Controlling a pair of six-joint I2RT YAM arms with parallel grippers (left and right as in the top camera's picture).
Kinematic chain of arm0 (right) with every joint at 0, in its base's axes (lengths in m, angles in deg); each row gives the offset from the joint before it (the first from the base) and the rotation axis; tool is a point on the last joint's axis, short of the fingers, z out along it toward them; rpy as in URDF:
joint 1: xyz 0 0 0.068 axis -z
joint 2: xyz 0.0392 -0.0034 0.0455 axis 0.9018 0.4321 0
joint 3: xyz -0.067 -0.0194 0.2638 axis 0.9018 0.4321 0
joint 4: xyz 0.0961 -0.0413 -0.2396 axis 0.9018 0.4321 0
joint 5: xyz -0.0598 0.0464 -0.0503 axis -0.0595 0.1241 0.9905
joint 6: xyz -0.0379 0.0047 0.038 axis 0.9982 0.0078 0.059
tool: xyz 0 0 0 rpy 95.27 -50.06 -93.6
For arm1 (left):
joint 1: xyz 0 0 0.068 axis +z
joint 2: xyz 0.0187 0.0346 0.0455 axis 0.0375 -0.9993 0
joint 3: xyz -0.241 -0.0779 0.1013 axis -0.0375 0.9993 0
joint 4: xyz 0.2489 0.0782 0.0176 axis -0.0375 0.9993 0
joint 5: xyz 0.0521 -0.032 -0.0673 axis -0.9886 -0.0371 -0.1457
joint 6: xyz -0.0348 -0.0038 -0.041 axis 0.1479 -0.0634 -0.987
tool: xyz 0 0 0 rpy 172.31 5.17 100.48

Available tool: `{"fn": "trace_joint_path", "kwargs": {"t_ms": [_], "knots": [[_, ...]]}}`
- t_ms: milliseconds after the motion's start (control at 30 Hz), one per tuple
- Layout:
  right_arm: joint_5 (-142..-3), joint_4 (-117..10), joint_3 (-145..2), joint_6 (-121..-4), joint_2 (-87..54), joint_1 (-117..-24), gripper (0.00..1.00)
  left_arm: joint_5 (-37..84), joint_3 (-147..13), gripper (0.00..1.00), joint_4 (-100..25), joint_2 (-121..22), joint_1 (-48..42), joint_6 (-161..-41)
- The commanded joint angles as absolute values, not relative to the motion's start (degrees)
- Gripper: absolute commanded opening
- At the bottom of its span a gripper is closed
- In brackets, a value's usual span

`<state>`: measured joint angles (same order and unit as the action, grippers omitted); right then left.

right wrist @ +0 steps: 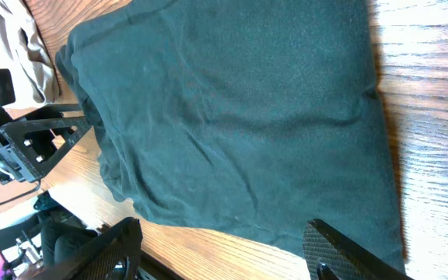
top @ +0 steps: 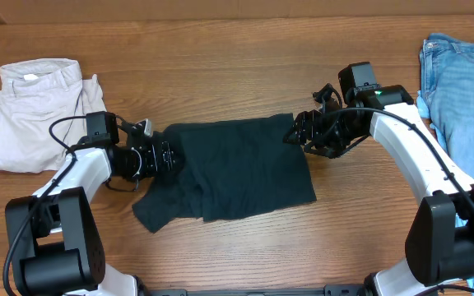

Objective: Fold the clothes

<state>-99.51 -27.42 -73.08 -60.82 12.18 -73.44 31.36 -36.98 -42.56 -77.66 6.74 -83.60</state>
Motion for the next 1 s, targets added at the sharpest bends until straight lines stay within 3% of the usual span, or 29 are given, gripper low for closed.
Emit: {"fn": "trace_joint_path", "kwargs": {"t_ms": [0,133,200,267,467,533,767,967], "knots": [[-99.23,-27.68,-73.87,-60.45,10.78,-73.26,0.70,27.64,-28.18,0.92,-39.36,-85.44,5.64,-85.52],[-99.21,-28.51,-73.87,-60.41,10.78,-73.26,0.70,33.41,-28.22,0.80,-43.82,-85.44,2.39,-85.59],[-99.21,-29.89,-73.87,-60.43,10.78,-73.26,0.69,33.39,-28.31,0.48,-42.66,-85.44,2.34,-86.24],[-99.16,-30.61,-73.87,-60.38,10.78,-73.26,0.69,33.32,-28.48,0.04,-38.27,-85.38,3.59,-86.40],[-88.60,-30.10,-73.87,-60.01,10.78,-73.26,0.65,25.06,-40.83,0.04,-18.10,-80.35,16.46,-84.15],[-85.19,-30.87,-73.87,-60.01,10.78,-73.26,0.66,17.15,-51.28,0.04,-9.07,-77.60,16.29,-84.02],[-85.22,-31.61,-73.87,-59.99,10.78,-73.26,0.66,-1.89,-78.14,0.06,4.26,-77.53,-2.88,-95.16],[-85.22,-31.33,-73.87,-60.01,10.78,-73.26,0.66,-12.05,-78.23,0.06,4.00,-83.35,-23.89,-108.91]]}}
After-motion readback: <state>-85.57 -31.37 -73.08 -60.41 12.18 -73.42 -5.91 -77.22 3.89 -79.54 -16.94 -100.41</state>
